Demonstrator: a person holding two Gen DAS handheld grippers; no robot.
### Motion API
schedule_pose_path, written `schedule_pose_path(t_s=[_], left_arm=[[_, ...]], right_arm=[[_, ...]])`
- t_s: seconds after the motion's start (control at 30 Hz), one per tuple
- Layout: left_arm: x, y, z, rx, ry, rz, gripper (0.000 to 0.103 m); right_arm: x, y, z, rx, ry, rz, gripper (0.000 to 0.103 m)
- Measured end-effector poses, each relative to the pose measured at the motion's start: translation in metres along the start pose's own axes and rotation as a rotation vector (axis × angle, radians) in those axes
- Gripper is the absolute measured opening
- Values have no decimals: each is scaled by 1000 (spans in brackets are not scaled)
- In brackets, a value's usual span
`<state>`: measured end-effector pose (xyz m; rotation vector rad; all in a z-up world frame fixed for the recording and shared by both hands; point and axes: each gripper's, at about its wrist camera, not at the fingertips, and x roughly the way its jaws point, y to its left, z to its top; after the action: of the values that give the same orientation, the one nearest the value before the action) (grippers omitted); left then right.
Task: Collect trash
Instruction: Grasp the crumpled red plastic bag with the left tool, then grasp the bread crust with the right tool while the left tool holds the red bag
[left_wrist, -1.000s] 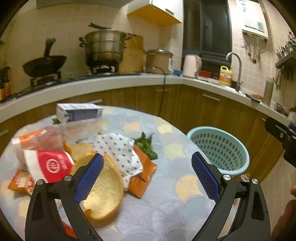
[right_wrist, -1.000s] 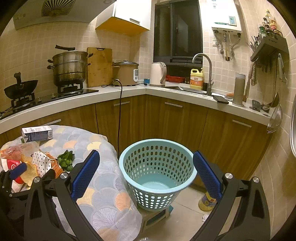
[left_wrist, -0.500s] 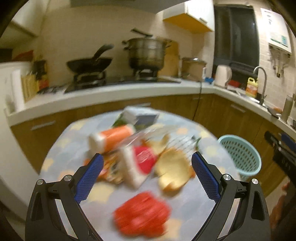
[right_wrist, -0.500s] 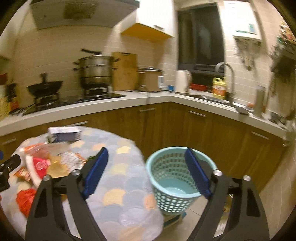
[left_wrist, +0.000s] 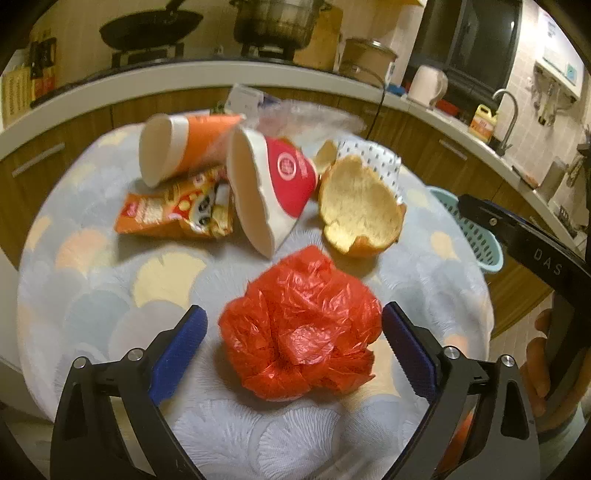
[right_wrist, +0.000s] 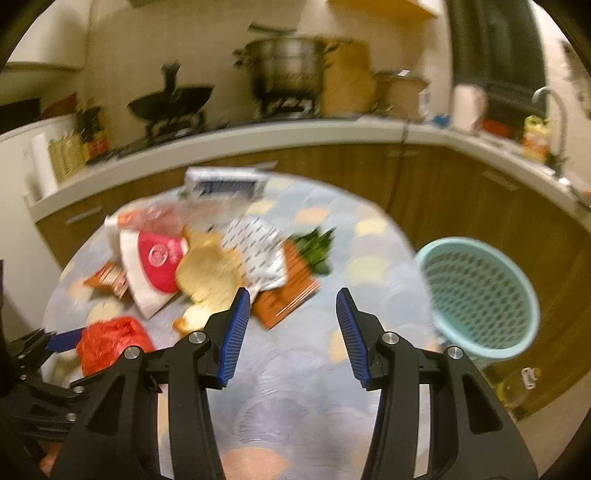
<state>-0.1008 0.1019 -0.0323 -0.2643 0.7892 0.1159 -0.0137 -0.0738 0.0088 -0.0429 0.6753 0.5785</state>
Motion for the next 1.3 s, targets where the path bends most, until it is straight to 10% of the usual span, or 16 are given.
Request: schedule_pose_path(t_s=[0.27, 1.03, 1.3], left_arm=[[10, 3, -3, -21, -7, -56, 42], [1, 38, -6, -142, -113, -44, 41], [0, 37, -7, -144, -108, -57, 41]], right_arm=[[25, 16, -14, -64, 85, 62, 71], [63, 48, -2, -259, 177, 187, 75], [88, 40, 16, -141, 244, 265, 75]])
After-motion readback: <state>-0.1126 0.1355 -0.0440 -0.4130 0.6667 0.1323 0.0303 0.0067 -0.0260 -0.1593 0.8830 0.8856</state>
